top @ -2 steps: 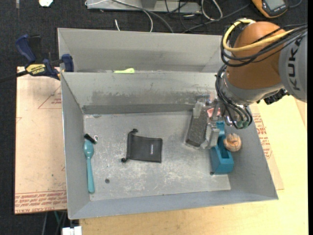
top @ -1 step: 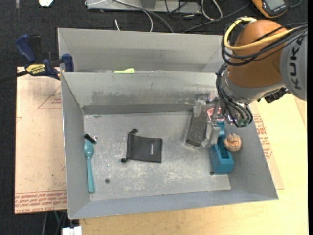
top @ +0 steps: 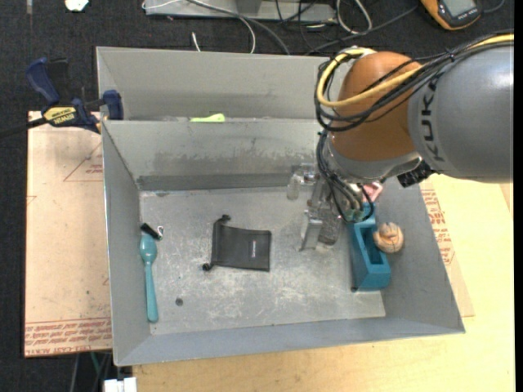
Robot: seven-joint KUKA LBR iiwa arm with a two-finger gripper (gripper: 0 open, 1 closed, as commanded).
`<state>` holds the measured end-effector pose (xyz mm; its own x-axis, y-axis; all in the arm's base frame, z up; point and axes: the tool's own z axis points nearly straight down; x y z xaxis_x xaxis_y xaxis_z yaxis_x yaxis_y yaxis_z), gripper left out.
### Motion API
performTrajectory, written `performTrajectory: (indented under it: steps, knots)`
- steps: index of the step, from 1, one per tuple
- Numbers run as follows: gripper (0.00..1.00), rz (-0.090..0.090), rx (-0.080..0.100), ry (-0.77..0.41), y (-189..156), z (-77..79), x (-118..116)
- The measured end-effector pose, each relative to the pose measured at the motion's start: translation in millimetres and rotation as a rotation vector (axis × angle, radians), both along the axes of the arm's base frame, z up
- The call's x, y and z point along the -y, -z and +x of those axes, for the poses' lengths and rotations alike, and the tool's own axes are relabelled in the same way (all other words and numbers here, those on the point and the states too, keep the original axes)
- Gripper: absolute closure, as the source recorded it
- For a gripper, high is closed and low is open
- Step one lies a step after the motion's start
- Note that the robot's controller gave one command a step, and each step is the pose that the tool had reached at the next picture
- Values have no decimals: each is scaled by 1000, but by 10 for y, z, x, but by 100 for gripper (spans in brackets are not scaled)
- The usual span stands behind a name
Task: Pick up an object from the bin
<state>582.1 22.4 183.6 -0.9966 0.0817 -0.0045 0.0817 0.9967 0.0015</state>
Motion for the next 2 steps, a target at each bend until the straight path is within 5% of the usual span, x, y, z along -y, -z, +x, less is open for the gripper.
performTrajectory:
  steps: [1, 2]
  knots:
    - [0, 1, 11, -78, 474, 528, 108]
    - [0, 0, 4, -227, 920, 273, -417]
